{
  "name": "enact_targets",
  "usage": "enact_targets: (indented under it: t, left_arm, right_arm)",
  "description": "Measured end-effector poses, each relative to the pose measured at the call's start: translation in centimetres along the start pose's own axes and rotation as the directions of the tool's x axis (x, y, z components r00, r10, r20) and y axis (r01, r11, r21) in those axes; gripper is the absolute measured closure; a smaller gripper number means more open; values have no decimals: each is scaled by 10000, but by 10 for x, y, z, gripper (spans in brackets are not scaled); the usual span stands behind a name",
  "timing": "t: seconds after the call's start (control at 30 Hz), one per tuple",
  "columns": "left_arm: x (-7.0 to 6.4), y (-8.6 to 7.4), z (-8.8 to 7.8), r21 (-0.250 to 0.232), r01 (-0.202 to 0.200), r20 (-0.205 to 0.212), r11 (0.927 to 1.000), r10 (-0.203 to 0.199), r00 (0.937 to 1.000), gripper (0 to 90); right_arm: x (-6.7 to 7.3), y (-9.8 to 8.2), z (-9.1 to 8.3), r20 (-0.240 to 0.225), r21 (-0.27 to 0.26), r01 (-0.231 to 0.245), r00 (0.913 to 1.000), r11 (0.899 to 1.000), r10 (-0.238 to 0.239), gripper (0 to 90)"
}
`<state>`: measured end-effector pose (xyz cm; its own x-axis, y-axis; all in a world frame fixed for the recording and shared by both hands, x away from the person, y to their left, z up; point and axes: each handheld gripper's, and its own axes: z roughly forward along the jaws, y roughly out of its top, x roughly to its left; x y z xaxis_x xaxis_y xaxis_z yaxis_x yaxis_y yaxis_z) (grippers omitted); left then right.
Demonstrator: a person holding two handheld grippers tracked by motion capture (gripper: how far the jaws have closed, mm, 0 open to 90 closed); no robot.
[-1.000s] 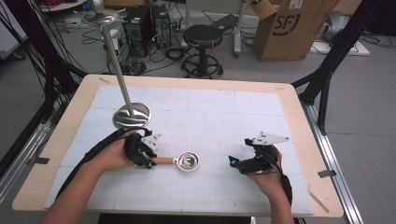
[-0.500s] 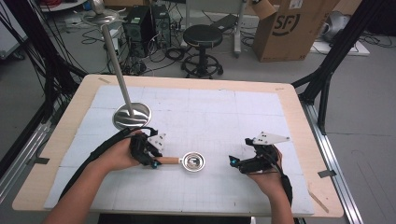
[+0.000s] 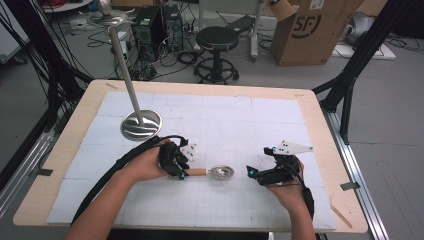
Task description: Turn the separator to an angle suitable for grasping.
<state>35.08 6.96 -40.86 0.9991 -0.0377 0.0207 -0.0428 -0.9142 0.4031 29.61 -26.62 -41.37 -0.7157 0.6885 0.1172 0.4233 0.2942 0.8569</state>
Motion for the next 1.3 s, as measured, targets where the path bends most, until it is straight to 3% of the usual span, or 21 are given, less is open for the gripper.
enact_targets:
  t: [0.37, 0.77, 0.93, 1.13, 1.2, 1.27, 1.3]
  left_arm:
    - [1, 32, 12, -35, -156, 51, 9999, 156, 9999, 695]
    - [-4, 39, 20, 114, -277, 156, 9996, 275, 9995, 667]
    - [-5, 37, 17, 166, -160, 229, 9997, 156, 9996, 521]
    - [-7, 25, -1, -554, 254, -54, 9981, -257, 9997, 430]
    - [-6, 19, -8, -840, 432, -92, 9955, -441, 9990, 401]
    - [-7, 10, -18, -1365, 680, -71, 9883, -696, 9976, 382]
    - [-7, 10, -18, -1365, 680, -71, 9883, -696, 9976, 380]
  right_arm:
    - [0, 0, 0, -26, 6, -28, 10000, 10000, 28, 2]
    - [-1, -1, 3, -35, 139, -39, 10000, 9999, 39, 2]
    - [-1, -1, 2, -45, 148, -86, 10000, 9999, 86, 2]
    - [-2, -1, 1, -36, 107, -90, 10000, 9999, 90, 2]
    - [-1, -1, 1, -11, 134, -59, 10000, 9999, 59, 2]
    - [-1, -1, 1, -21, 142, -48, 10000, 9999, 48, 2]
    - [-1, -1, 2, -49, 142, -56, 10000, 9999, 56, 2]
